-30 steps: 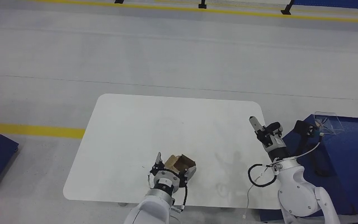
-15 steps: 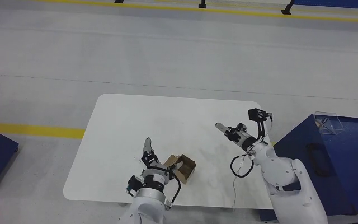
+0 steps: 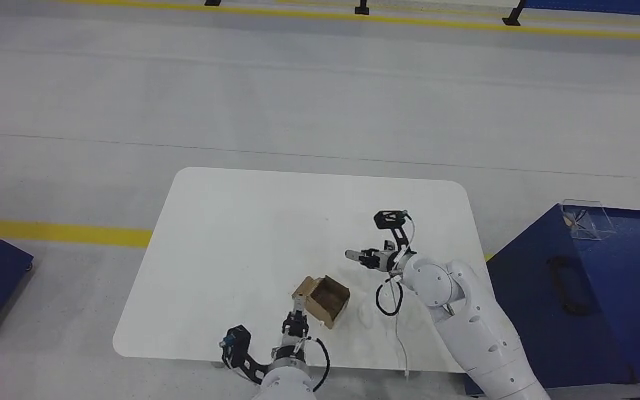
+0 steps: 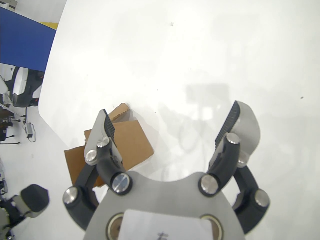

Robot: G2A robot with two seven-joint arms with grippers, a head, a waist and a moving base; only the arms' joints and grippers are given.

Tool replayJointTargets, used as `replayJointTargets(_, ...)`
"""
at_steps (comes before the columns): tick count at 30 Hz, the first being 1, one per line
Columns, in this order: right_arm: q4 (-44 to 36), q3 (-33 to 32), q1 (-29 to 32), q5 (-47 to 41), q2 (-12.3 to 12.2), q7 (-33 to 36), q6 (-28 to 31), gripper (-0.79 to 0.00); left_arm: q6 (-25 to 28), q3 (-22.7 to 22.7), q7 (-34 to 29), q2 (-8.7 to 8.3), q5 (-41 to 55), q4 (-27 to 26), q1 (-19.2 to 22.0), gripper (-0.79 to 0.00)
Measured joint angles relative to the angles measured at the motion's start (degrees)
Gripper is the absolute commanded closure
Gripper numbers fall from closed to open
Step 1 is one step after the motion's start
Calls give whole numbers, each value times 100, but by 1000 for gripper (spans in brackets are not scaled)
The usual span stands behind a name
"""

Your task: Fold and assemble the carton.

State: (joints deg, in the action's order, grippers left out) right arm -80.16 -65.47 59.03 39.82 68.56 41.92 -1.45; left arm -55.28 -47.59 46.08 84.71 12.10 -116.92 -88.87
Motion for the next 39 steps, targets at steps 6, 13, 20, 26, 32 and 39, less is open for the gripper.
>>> replayJointTargets(6, -9, 32, 18, 113, -12, 5, 96, -785, 180, 2, 29, 2, -90, -2, 12, -785)
replayJointTargets(13, -177, 71, 208, 825, -76, -189, 654, -785, -282, -24, -679, -42, -430, 702, 134, -785)
replayJointTargets(20, -362, 77, 414, 803, -123, -98, 1382, -785, -272, 75, -887, 13, -554, 1198, 269, -785)
replayJointTargets(26, -435, 137, 490, 885, -135, -42, 1554, -785, -272, 191, -866, 149, -417, 1407, 427, -785)
replayJointTargets(32, -379, 282, 467, 1085, -124, 21, 1572, -785, -272, 304, -777, 273, -377, 1601, 571, -785)
replayJointTargets(39, -228, 422, 390, 1140, -89, 4, 1504, -785, -272, 404, -750, 385, -382, 1703, 684, -785)
